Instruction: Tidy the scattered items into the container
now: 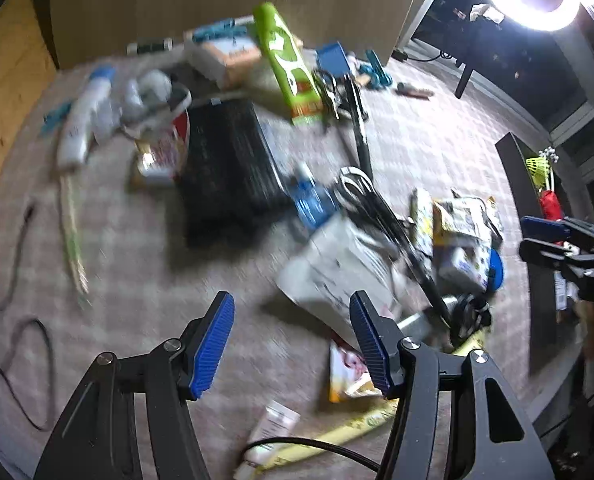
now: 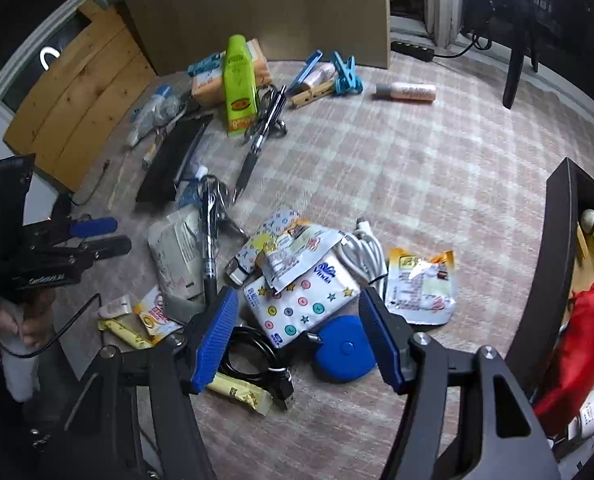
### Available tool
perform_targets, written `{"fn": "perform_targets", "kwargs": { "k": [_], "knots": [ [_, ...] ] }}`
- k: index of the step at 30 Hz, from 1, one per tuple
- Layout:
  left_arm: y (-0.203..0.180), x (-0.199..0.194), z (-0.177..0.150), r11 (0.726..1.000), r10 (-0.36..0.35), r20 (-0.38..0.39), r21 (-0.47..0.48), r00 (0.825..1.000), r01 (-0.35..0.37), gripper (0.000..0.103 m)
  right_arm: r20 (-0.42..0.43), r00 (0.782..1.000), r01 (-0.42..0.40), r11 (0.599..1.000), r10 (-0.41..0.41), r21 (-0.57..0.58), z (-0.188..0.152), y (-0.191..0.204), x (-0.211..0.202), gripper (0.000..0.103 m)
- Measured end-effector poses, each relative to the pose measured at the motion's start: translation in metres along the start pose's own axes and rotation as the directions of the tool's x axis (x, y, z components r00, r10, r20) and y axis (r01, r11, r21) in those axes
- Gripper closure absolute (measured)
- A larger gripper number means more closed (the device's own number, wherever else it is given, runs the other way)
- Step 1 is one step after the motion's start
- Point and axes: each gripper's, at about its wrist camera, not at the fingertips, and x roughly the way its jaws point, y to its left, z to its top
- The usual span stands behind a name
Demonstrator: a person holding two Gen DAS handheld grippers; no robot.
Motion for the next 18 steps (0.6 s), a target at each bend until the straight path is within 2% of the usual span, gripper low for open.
{"fn": "perform_targets", "kwargs": {
  "k": [6,8,16,18],
  "knots": [
    [-0.007,0.011,-0.005,1.000,-0.029,-0.012,-0.002,1.000,0.029,0.046,-0.010,0.999,-0.040,0.996,0.041,0.079,0.000,-0.008,0.018,0.042],
    [-0.012,0.014,-0.003,1.000,-0.016,-0.010,0.013,1.000,0.017,0.046,-0.017,0.999,-0.030,0.995,0.032,0.093,0.006,-0.011,0.024,0.042],
    [-0.023,0.043,0.006,0.999,-0.036,-0.054,0.033,0.998,0.038,0.045,-0.054,0.998,-0.007,0.997,0.011,0.081,0.026,-0.010,0.050,0.044],
    [-0.027,0.044,0.009,0.997,-0.061,-0.039,0.038,0.997,0.063,0.043,-0.056,0.998,-0.016,0.997,0.020,0.070,0.029,-0.005,0.055,0.048]
  ]
}}
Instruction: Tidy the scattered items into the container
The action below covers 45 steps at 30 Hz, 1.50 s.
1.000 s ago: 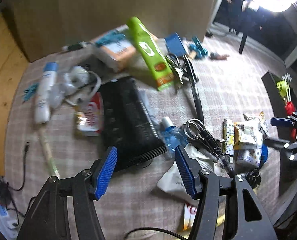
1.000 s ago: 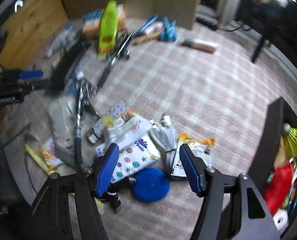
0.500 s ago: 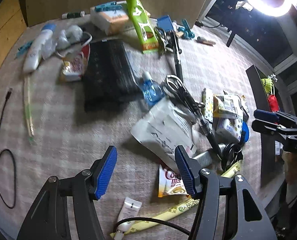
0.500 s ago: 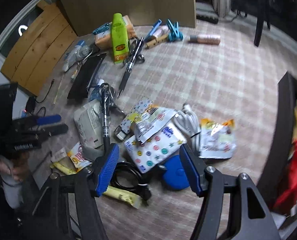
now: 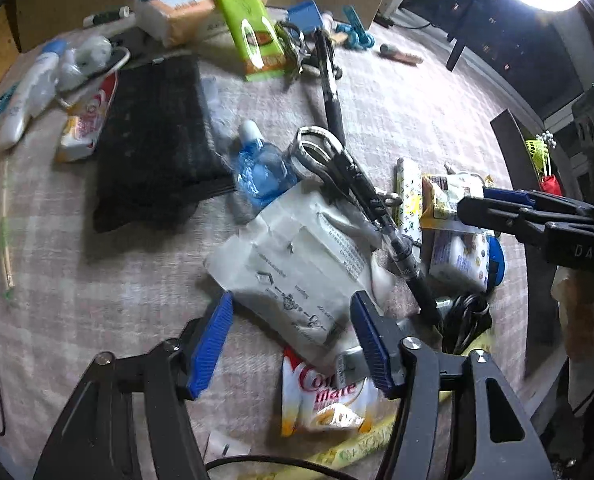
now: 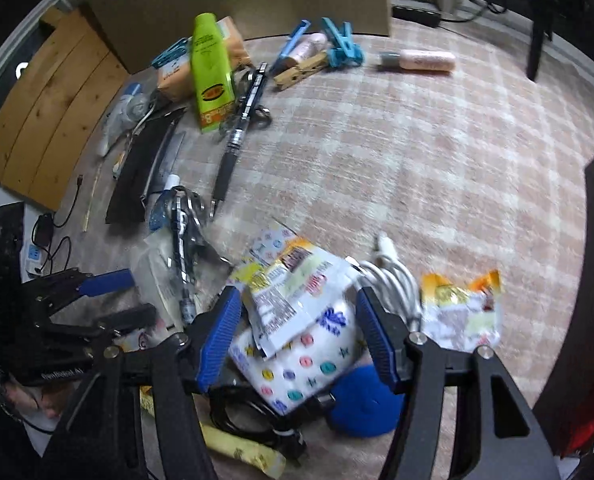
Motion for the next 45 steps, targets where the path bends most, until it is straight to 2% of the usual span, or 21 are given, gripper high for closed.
{"fn": "perform_targets", "kwargs": {
  "k": [2,5,13,15,17,20,22,24,28,29,30,31,32,33,35,38,41,42,44,45],
  "knots": [
    [-0.001,0.002,0.003,1.000,-0.023,0.003,-0.015,1.000,0.023,0.043,-0.002,1.000,-0.006,1.000,0.006,-0.010,0.002,0.005,0.005,0.059],
    [-0.005,0.004,0.007,0.999,-0.050,0.011,-0.018,0.999,0.050,0.048,-0.013,1.000,-0.021,1.000,0.021,-0.017,0.003,0.009,0.012,0.063],
    [-0.014,0.012,0.016,0.999,-0.039,0.045,-0.018,0.998,0.040,0.058,-0.023,0.998,-0.066,0.998,0.066,0.010,-0.003,0.007,0.022,0.086],
    [-0.013,0.013,0.019,0.999,-0.040,0.051,-0.027,0.998,0.041,0.068,-0.009,0.998,-0.062,0.998,0.062,0.020,-0.003,0.007,0.020,0.093],
    [-0.009,0.012,0.021,0.998,-0.045,0.057,-0.041,0.997,0.048,0.085,0.011,0.998,-0.062,0.998,0.061,0.030,-0.003,0.004,0.015,0.098],
    [-0.004,0.006,0.023,0.996,-0.057,0.075,-0.058,0.996,0.061,0.095,0.030,0.998,-0.063,0.997,0.062,0.033,-0.004,0.001,0.007,0.100],
    [-0.001,0.004,0.023,0.996,-0.065,0.077,-0.063,0.995,0.070,0.097,0.041,0.998,-0.057,0.998,0.056,0.032,-0.005,-0.002,0.001,0.100],
    [-0.001,0.000,0.023,0.996,-0.057,0.085,-0.070,0.995,0.063,0.103,0.054,0.997,-0.054,0.998,0.052,0.041,-0.007,-0.005,-0.004,0.100],
    [0.001,-0.019,0.022,0.995,-0.060,0.127,-0.067,0.990,0.069,0.103,0.079,0.996,-0.056,0.997,0.052,0.058,-0.009,-0.011,-0.016,0.100],
    [0.000,-0.023,0.022,0.997,-0.052,0.138,-0.050,0.989,0.060,0.103,0.085,0.995,-0.055,0.997,0.050,0.056,-0.009,-0.012,-0.019,0.100],
    [0.001,-0.026,0.024,0.999,-0.004,0.150,-0.047,0.989,0.012,0.103,0.091,0.995,-0.052,0.997,0.047,0.054,-0.009,-0.013,-0.022,0.100],
    [0.003,-0.026,0.027,0.999,0.013,0.156,-0.053,0.988,-0.005,0.103,0.094,0.995,-0.050,0.997,0.045,0.057,-0.009,-0.014,-0.024,0.100],
    [0.006,-0.025,0.031,0.998,0.004,0.147,-0.056,0.989,0.004,0.103,0.094,0.994,-0.054,0.997,0.048,0.063,-0.009,-0.016,-0.026,0.100],
    [0.010,-0.021,0.035,0.998,-0.015,0.114,-0.066,0.993,0.022,0.097,0.093,0.994,-0.058,0.996,0.051,0.067,-0.009,-0.017,-0.027,0.100],
    [0.016,-0.012,0.041,0.994,-0.060,0.055,-0.092,0.997,0.065,0.052,0.093,0.994,-0.058,0.996,0.052,0.066,-0.010,-0.017,-0.028,0.100],
    [0.014,-0.004,0.043,0.996,-0.056,0.051,-0.064,0.997,0.059,0.052,0.081,0.995,-0.057,0.997,0.052,0.058,-0.013,-0.014,-0.023,0.100],
    [0.007,0.013,0.041,0.994,-0.085,-0.004,-0.067,0.996,0.084,0.052,0.063,0.997,-0.054,0.997,0.050,0.063,-0.014,-0.015,-0.015,0.100],
    [0.001,0.014,0.039,0.996,-0.077,0.023,-0.046,0.997,0.078,0.051,0.055,0.997,-0.056,0.996,0.053,0.068,-0.015,-0.016,-0.011,0.100],
    [-0.010,0.016,0.035,0.997,-0.078,0.021,-0.006,0.997,0.078,0.052,0.037,0.997,-0.067,0.995,0.064,0.077,-0.016,-0.017,-0.003,0.100],
    [-0.017,0.017,0.033,0.997,-0.076,0.028,0.010,0.997,0.076,0.056,0.032,0.997,-0.068,0.995,0.065,0.077,-0.016,-0.016,0.000,0.100]
  ]
}}
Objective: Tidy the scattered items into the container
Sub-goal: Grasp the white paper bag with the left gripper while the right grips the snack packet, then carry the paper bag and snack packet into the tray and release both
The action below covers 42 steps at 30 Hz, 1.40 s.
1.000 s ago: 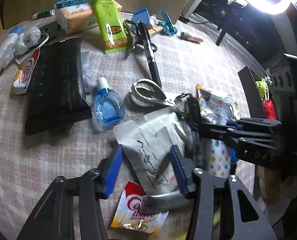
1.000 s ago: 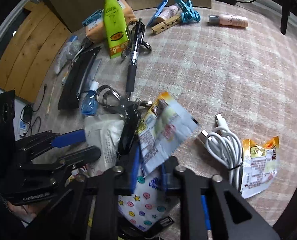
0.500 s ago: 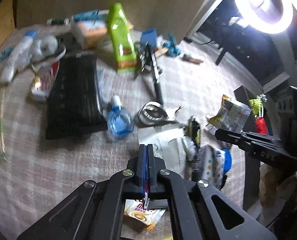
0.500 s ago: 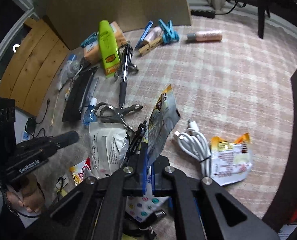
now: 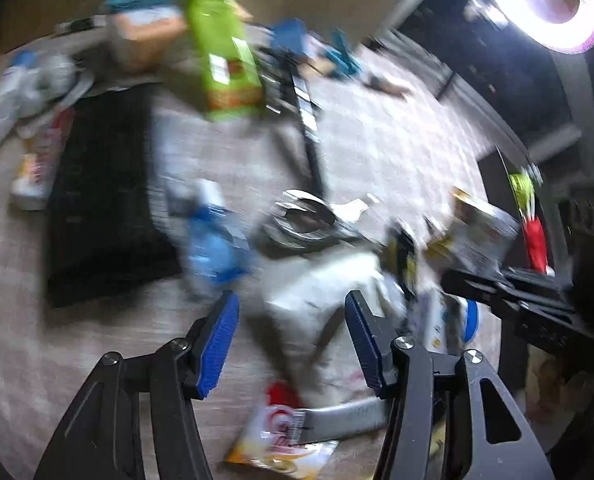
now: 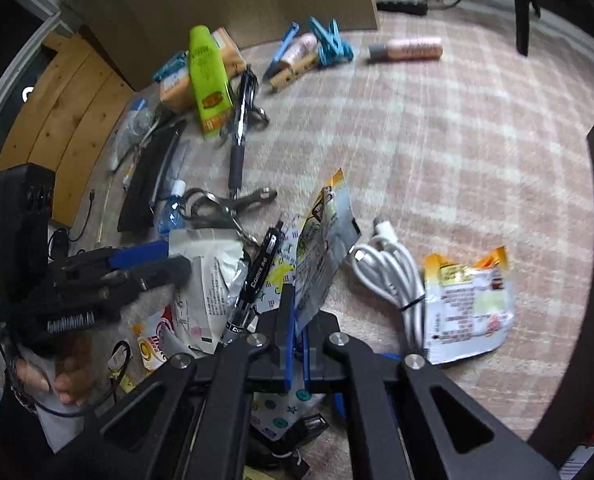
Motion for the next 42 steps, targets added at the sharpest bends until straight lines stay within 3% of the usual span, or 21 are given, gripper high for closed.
{"fn": "perform_targets", "kwargs": {
  "k": [5,10,13,15,19,24,28,34,42],
  "knots": [
    [-0.008,-0.002,-0.001,1.000,0.018,0.027,-0.009,0.999,-0.018,0.086,0.003,1.000,0.005,1.000,-0.005,0.003,0.000,-0.001,0.002,0.100],
    [-0.006,-0.021,-0.002,1.000,0.011,0.060,-0.028,0.998,-0.010,0.093,0.017,1.000,-0.009,1.000,0.008,0.022,0.000,-0.007,-0.006,0.100],
    [-0.008,-0.035,-0.002,0.999,0.007,0.085,-0.041,0.996,-0.004,0.102,0.045,0.999,-0.017,0.999,0.016,0.031,0.000,-0.007,-0.018,0.100],
    [-0.012,-0.048,0.001,0.999,-0.009,0.109,-0.041,0.994,0.014,0.103,0.069,0.998,-0.013,1.000,0.011,0.025,-0.001,-0.006,-0.031,0.100],
    [-0.023,-0.073,0.008,0.999,0.035,0.169,0.025,0.985,-0.040,0.103,0.104,0.995,-0.010,0.999,0.006,0.032,-0.001,-0.011,-0.051,0.100],
    [-0.029,-0.088,0.016,1.000,0.023,0.184,0.016,0.983,-0.027,0.103,0.143,0.990,0.004,0.999,-0.012,0.051,-0.007,-0.022,-0.079,0.100],
    [-0.053,-0.105,0.022,0.998,-0.021,0.206,0.070,0.978,0.006,0.103,0.179,0.983,0.031,0.997,-0.044,0.075,-0.017,-0.041,-0.110,0.100],
    [-0.125,-0.119,0.038,0.975,-0.142,0.215,0.202,0.966,0.098,0.103,0.245,0.961,0.093,0.982,-0.133,0.167,-0.043,-0.087,-0.167,0.100],
    [-0.238,-0.098,0.049,0.901,-0.304,0.119,0.359,0.945,0.245,0.103,0.288,0.909,0.181,0.908,-0.301,0.377,-0.093,-0.175,-0.245,0.100]
  ]
}}
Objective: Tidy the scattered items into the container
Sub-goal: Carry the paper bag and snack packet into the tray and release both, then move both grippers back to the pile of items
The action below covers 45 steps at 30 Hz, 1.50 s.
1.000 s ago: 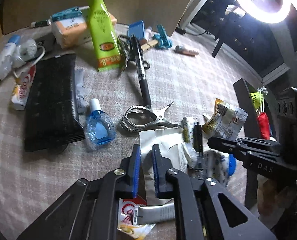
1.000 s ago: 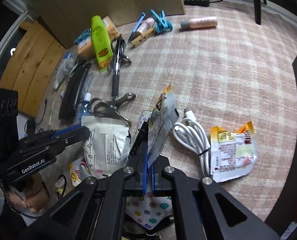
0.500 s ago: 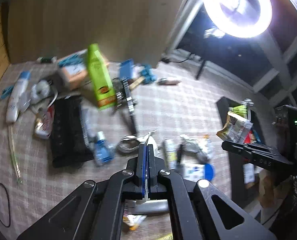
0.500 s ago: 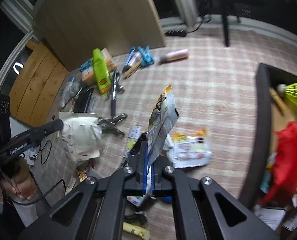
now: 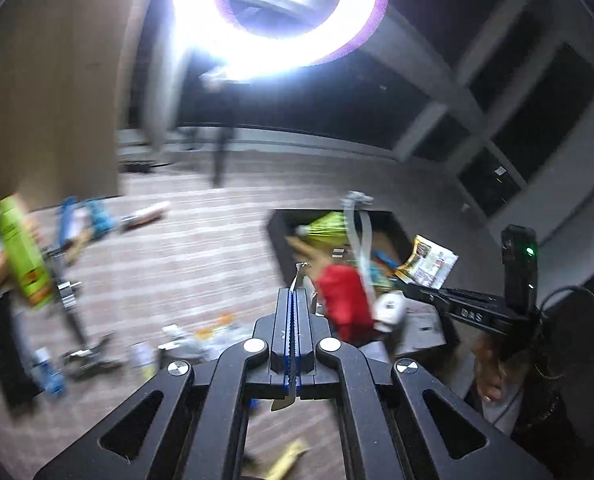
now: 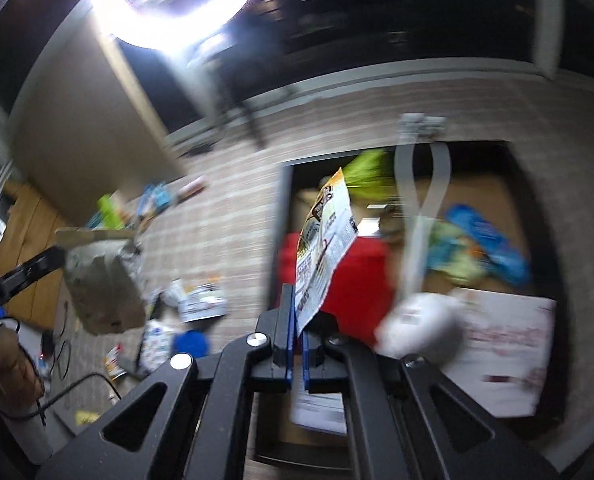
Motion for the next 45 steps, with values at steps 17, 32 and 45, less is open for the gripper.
{"fn": "perform_targets", "kwargs": {
  "k": [17,32,45],
  "knots": [
    [-0.117,0.090,0.019,0.983,-0.126,-0.124,0.116,0.984,0.141,0.067,-0.032,0.991,0.132,0.988,-0.130,0.078,0.012,-0.088,-0.012,0.080],
    [-0.060,0.046,0.024,0.993,-0.044,-0.068,0.107,0.997,0.051,0.060,-0.007,0.996,0.094,0.988,-0.094,0.120,0.012,-0.072,-0.019,0.062],
    [0.066,-0.045,-0.001,0.991,0.081,0.055,-0.110,0.995,-0.075,0.060,-0.076,0.995,-0.071,0.997,0.071,0.001,-0.025,0.013,-0.011,0.062]
  ]
}}
